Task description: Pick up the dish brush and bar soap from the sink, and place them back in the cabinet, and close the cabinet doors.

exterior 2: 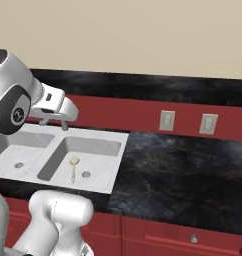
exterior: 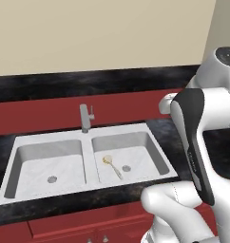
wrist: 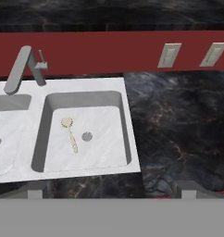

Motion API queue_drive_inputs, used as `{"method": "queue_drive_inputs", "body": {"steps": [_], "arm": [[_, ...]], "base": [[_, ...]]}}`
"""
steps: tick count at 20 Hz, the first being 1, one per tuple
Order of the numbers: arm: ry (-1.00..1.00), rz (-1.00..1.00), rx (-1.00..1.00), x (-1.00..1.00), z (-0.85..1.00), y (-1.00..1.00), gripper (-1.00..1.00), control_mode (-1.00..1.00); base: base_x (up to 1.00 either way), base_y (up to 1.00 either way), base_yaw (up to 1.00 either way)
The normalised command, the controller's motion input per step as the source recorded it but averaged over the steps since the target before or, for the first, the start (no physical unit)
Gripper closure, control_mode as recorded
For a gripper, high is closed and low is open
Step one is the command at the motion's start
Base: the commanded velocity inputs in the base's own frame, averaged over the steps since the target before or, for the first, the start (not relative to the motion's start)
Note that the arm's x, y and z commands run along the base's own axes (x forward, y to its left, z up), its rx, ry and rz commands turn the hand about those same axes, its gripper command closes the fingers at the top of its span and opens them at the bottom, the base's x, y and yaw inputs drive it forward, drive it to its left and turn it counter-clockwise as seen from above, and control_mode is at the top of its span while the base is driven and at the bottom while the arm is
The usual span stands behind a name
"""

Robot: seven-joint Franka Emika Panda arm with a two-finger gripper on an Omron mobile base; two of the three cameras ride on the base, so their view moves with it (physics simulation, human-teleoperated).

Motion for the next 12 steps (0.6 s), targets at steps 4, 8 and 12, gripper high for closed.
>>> {"method": "queue_drive_inputs", "body": {"steps": [4,8,12], "arm": [[0.0,0.0,0.0,0.0,0.0,0.0,-1.0,1.0],[0.0,0.0,0.0,0.0,0.0,0.0,-1.0,1.0],[0.0,0.0,0.0,0.0,0.0,0.0,-1.0,1.0]], "base": [[0.35,0.16,0.0],[0.21,0.18,0.0],[0.1,0.15,0.0]]}}
